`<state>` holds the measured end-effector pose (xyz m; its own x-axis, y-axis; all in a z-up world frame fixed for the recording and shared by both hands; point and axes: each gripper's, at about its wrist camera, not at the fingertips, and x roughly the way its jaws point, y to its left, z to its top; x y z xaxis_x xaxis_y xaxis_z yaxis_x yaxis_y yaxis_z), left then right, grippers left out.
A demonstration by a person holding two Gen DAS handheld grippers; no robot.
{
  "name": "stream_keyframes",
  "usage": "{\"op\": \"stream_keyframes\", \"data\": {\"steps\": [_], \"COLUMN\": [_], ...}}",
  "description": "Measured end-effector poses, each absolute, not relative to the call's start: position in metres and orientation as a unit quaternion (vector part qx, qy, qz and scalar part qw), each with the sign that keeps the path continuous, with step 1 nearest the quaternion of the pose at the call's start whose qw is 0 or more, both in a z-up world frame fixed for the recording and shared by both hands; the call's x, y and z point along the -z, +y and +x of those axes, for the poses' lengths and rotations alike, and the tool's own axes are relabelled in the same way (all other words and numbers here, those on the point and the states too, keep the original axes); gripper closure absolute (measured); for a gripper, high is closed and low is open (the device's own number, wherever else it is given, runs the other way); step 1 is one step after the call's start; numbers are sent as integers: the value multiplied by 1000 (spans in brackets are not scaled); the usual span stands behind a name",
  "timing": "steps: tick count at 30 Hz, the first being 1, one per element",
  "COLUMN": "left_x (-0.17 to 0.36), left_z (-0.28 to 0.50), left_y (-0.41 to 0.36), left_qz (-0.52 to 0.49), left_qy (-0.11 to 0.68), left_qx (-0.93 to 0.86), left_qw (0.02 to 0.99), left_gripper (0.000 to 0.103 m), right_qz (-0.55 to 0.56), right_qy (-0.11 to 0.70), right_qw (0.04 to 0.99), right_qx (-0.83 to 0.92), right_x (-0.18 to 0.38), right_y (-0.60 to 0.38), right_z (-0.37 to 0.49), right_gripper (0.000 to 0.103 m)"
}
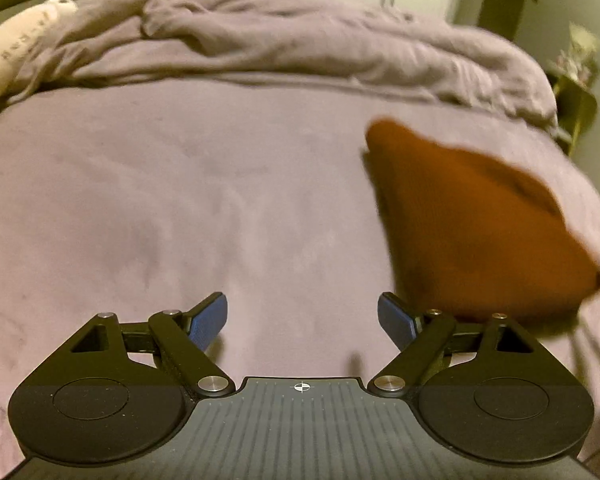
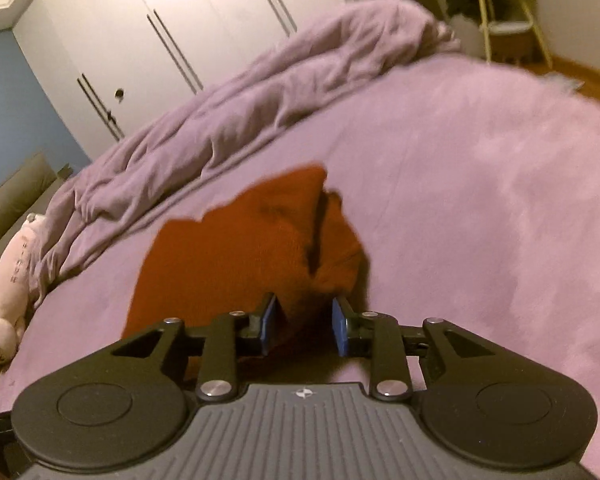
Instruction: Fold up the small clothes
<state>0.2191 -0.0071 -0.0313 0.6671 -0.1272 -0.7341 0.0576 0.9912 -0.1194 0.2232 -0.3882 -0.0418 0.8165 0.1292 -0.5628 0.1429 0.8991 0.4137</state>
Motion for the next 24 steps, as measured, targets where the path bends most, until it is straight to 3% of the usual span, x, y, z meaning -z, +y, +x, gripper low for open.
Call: {"op": "stream_keyframes", "data": {"steps": [6, 10, 12, 17, 24], "left_x": [18, 23, 27, 34, 28], "left_z": [234, 236, 236, 242, 249], "left_y": [-15, -9, -5, -8, -36], "left_qz": [-50, -46, -38, -28, -28], "left_qy": [385, 395, 402, 416, 411], "left_qx": [41, 27, 20, 12, 47], "left_qw": [921, 917, 915, 909, 910], "left_gripper": [14, 14, 14, 14, 13], "right_qz": [130, 63, 17, -217, -97], "right_qy": [264, 294, 300, 237, 239], "right_qw": [952, 943, 942, 938, 960], "right_qx": [-85, -142, -147, -130, -108], "right_x": [13, 38, 58, 94, 51], "right_y": [-327, -279, -261, -217, -266], "right_z": [251, 277, 283, 261, 274], "right_gripper": [77, 90, 91, 91, 88]}}
